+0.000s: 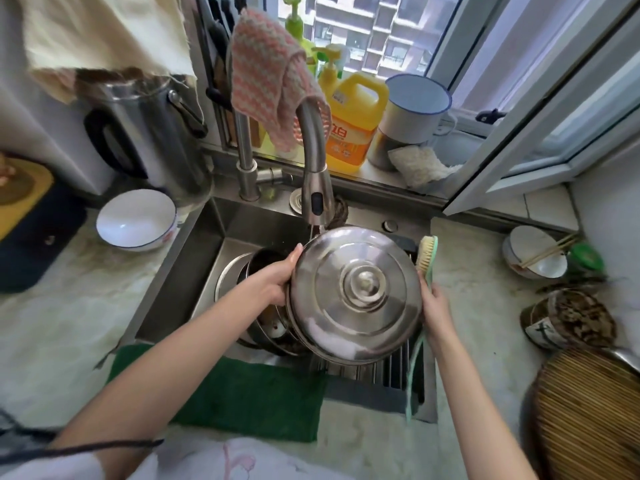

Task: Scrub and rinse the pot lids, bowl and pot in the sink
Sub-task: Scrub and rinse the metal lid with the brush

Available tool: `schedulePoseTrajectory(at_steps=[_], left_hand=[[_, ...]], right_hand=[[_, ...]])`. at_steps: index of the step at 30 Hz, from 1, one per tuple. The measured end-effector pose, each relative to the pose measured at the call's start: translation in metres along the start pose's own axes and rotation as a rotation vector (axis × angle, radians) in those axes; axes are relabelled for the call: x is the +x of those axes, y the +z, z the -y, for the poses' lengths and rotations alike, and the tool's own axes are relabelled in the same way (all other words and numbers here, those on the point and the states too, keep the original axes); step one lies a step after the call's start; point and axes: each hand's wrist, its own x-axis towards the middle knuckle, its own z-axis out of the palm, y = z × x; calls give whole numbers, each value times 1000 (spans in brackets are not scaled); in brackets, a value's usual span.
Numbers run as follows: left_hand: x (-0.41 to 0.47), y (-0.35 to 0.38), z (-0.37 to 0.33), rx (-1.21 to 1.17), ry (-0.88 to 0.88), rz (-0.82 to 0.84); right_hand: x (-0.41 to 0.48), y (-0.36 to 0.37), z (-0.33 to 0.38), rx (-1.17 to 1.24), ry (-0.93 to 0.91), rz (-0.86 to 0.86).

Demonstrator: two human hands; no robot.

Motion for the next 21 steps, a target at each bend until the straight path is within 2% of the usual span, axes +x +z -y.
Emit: schedulePoseTrajectory(at_steps=[3, 8, 11, 13, 16, 19, 21], left_hand=[[0, 6, -6, 43, 46, 9], [14, 13, -17, 12, 164, 36], [8, 23, -25, 50, 311, 54], [11, 30, -26, 40, 441, -7], [15, 40, -15, 50, 613, -92], [5, 53, 30, 113, 815, -159], [-1, 58, 55, 171, 887, -212]], right_hand=[[-3, 0, -3, 0, 21, 19], [-9, -8, -5, 203, 107, 89], [-13, -7, 5, 335, 156, 178], [-13, -2, 13, 473, 194, 184], [-13, 13, 20, 597, 222, 95], [-8, 14, 16, 723, 222, 24], [-12, 10, 18, 750, 222, 52]])
